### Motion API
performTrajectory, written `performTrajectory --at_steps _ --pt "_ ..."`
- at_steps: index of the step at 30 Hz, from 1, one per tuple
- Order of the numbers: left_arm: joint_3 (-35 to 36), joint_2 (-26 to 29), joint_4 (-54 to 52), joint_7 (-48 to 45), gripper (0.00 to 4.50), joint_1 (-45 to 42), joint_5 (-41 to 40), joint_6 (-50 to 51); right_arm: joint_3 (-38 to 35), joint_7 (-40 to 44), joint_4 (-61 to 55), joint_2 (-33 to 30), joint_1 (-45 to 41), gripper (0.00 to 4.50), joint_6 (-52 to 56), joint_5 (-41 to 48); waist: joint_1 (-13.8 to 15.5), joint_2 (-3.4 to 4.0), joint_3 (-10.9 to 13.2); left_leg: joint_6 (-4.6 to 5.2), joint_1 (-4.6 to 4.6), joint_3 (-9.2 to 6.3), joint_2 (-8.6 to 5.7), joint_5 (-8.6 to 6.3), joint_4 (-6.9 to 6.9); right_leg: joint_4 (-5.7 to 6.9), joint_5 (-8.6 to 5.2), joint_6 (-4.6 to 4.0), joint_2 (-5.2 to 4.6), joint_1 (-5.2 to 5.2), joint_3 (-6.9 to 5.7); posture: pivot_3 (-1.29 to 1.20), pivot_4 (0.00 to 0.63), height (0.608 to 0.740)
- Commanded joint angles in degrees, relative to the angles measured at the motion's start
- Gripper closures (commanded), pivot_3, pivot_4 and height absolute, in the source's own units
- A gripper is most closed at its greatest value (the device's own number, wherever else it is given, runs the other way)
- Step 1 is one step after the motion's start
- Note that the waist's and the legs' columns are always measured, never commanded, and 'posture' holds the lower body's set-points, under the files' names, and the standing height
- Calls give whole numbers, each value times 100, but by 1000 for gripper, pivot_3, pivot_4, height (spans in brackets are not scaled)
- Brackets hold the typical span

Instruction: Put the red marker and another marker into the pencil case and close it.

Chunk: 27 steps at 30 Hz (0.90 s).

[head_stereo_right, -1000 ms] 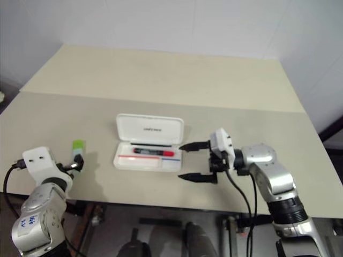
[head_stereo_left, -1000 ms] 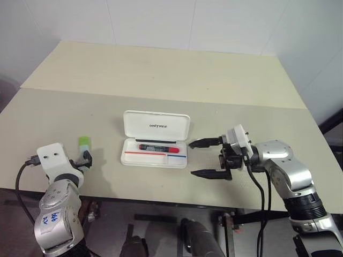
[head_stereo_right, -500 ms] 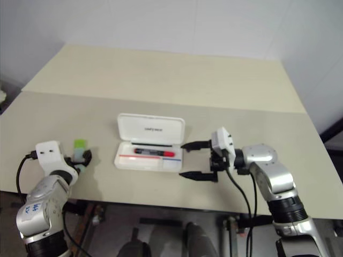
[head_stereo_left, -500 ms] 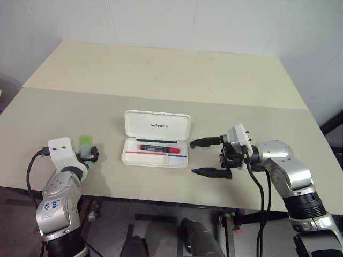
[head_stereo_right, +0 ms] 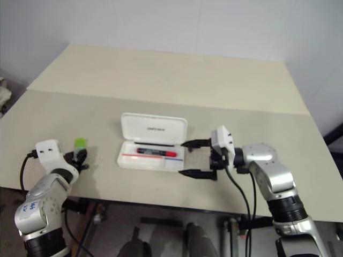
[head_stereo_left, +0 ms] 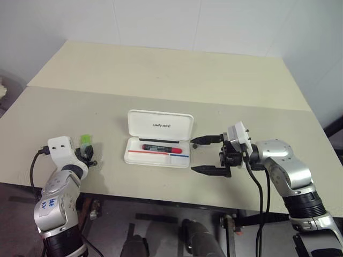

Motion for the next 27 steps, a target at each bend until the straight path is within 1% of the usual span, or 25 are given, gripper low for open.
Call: performTrajectory --at_steps 1,4,6,8,13,17,20,23,27 --pt "-129 -21 61 -97 3420 0 -198 11 -142 -45 -248 13 -66 0 -50 89 25 0 0 -3 -1 0 0 1 0 -1 0 0 0 0 0 0 150 740" --pt "-120 151 79 -166 3420 -54 -198 -86 -160 -66 -263 5 -68 0 -44 91 27 0 0 -7 -4 1 -1 2 0 -7 0 0 -1 0 0 0 150 740" --pt "-162 358 83 -291 3420 -92 -175 -168 -176 -69 -265 -15 -69 0 -43 99 23 0 0 -6 -4 1 0 2 0 -8 0 -1 -1 0 -1 0 150 740" --pt "-148 699 97 -538 3420 -302 -284 -203 -214 -35 -272 -125 -67 0 35 116 12 -6 4 -6 -4 1 0 2 0 -8 -1 -1 -1 0 -2 0 150 740" --pt "-448 1825 -107 -1782 3420 -807 -903 -8 -410 138 -279 -374 -9 0 95 306 6 -11 8 -9 -6 1 4 3 -3 -10 -1 -1 0 -4 -10 0 150 740" --pt "-762 2799 -529 -3155 3420 -749 -1584 30 -797 172 -312 -481 -15 0 315 720 -11 -4 12 -18 -7 9 5 -8 -11 -15 -3 -4 -1 -7 -11 0 150 740" --pt "-981 3411 -646 -4019 3420 -798 -1937 -46 -912 236 -214 -574 -27 0 284 725 -18 -2 14 -24 -8 16 12 -15 -19 -10 -7 -11 0 -14 -22 0 150 740" --pt "-1279 3696 -618 -4573 3420 -1174 -2253 -71 -908 292 -59 -665 -29 0 171 568 -10 8 20 -23 -8 18 11 -17 -24 -25 -16 -25 0 -19 -24 0 150 740" --pt "-1851 3724 -755 -5075 3420 -1545 -2590 -16 -904 237 3 -625 2 0 81 493 7 11 22 -21 -10 17 7 -18 -16 -27 -16 -24 0 -15 -19 0 150 740"
